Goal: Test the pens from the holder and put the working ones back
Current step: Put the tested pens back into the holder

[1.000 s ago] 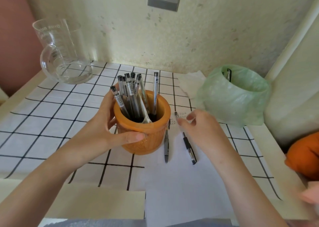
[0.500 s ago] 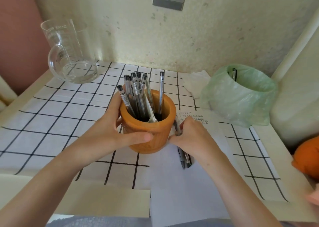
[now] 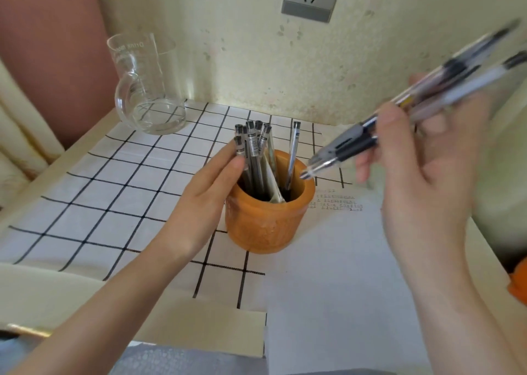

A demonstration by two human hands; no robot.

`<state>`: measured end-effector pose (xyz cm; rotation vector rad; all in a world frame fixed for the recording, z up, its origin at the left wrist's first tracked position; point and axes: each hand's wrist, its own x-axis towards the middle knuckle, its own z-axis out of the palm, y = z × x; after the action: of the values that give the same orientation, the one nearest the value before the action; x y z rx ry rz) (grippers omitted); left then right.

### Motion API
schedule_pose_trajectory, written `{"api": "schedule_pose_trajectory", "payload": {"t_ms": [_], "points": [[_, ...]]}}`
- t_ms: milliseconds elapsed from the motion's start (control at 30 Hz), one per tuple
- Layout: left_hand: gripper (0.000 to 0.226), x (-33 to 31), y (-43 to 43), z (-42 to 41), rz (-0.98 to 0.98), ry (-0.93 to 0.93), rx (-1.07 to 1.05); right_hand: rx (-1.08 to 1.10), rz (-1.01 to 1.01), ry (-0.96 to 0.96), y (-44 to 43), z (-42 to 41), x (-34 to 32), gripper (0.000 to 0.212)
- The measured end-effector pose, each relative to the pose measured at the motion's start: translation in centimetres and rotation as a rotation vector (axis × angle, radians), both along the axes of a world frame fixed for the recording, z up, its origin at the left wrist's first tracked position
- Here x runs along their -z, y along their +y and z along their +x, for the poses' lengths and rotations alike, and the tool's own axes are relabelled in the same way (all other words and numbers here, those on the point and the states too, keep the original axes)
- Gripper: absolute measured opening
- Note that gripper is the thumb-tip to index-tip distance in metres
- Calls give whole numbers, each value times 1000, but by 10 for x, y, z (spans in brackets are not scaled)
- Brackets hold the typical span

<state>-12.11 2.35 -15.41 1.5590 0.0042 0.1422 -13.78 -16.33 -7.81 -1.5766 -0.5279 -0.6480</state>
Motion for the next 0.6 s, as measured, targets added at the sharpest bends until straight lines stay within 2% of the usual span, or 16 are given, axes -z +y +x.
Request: {"api": "schedule_pose_trajectory", "payload": {"t_ms": [67, 167, 300, 400, 433, 533, 600], "points": [[31, -12, -11, -12, 58, -98, 66, -97, -14, -22, 16, -5, 2, 23], [32, -17, -12, -20, 32, -118, 103, -121, -84, 64, 33, -3, 16, 24], [33, -20, -11, -22, 29, -95, 119, -31, -378, 117, 38, 4, 35, 9], [38, -20, -11, -28, 21, -134, 107, 60, -609, 83, 41, 7, 45, 13], [40, -20, -11, -24, 55, -138, 118, 86, -622, 93, 41, 6, 45, 18], [49, -4, 13, -3, 93, -116, 78, 80, -557, 92, 41, 6, 40, 61], [52, 8, 14, -2, 220, -197, -23, 4, -553, -6, 40, 5, 34, 70]]}}
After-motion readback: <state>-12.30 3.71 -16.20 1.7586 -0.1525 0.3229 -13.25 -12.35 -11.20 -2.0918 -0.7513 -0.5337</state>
